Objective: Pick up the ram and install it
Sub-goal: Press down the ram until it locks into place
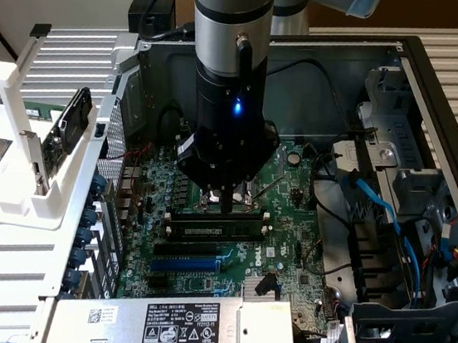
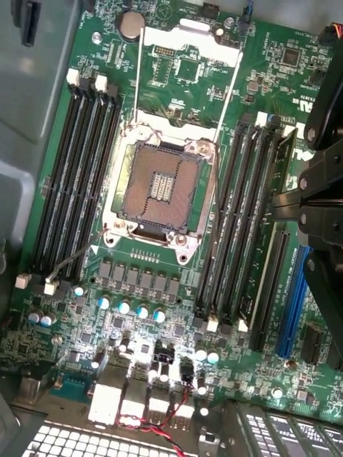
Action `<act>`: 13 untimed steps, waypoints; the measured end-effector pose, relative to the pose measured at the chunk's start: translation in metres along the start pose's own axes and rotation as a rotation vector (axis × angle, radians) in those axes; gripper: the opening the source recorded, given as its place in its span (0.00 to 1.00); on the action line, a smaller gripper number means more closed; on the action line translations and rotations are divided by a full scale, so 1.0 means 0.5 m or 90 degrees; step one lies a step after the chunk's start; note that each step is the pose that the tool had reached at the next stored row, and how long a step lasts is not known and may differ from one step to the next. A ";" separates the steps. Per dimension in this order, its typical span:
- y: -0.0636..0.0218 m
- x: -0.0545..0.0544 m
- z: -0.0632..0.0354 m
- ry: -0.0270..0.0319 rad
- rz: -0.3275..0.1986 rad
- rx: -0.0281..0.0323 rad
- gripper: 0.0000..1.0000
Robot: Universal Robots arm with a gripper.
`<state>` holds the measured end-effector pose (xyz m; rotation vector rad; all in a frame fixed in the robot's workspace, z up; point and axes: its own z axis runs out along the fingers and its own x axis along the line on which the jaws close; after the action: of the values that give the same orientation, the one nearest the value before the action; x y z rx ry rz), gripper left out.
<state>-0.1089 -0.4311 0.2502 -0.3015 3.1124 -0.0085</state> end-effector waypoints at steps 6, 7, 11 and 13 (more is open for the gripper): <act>0.000 0.000 0.000 0.0005 0.064 0.0009 0.10; 0.000 0.000 0.000 0.0005 0.073 0.0011 0.10; 0.000 0.000 0.000 0.0008 0.106 0.0015 0.10; 0.000 0.000 0.000 0.0007 0.109 0.0003 0.10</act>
<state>-0.1089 -0.4312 0.2502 -0.0343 3.1273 -0.0075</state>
